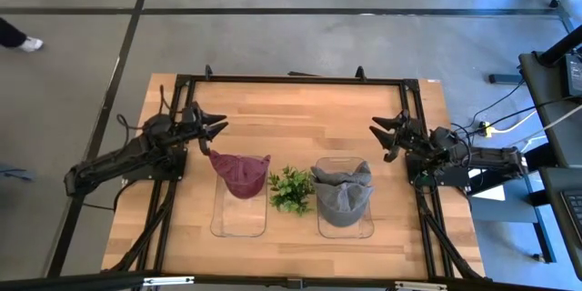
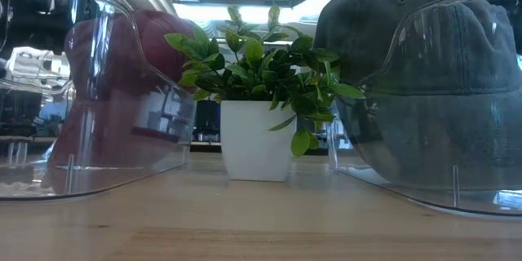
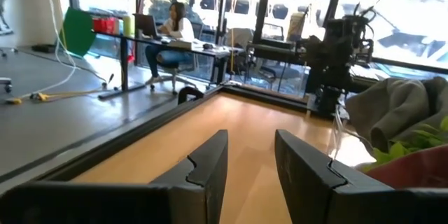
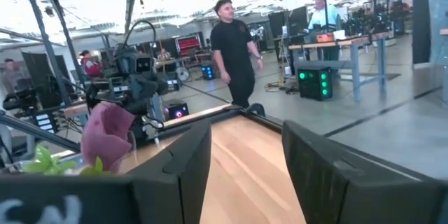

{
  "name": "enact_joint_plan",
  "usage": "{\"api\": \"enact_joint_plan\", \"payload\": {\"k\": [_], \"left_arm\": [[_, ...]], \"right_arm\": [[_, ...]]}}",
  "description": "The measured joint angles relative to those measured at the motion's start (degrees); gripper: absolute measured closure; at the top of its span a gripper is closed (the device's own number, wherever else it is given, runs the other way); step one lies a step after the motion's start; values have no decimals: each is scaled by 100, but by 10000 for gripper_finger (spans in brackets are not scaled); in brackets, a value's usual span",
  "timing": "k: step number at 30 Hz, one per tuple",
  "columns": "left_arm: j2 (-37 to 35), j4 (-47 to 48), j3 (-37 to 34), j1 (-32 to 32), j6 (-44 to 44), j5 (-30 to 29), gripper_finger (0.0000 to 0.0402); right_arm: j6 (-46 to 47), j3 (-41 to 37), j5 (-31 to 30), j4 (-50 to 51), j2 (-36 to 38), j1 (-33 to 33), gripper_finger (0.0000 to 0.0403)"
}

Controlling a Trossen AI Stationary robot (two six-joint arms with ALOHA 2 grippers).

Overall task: Pick & Place hat
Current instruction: Return to Home Position

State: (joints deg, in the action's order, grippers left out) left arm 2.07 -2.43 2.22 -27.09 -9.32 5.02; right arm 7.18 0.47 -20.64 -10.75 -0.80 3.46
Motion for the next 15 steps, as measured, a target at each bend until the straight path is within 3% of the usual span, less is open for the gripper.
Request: {"api": "enact_joint_plan", "payload": {"k": [15], "left_arm": [[-195, 157, -175, 0, 111, -544, 288]], "right_arm": [[-81, 0, -157, 422, 74, -2, 226]]}}
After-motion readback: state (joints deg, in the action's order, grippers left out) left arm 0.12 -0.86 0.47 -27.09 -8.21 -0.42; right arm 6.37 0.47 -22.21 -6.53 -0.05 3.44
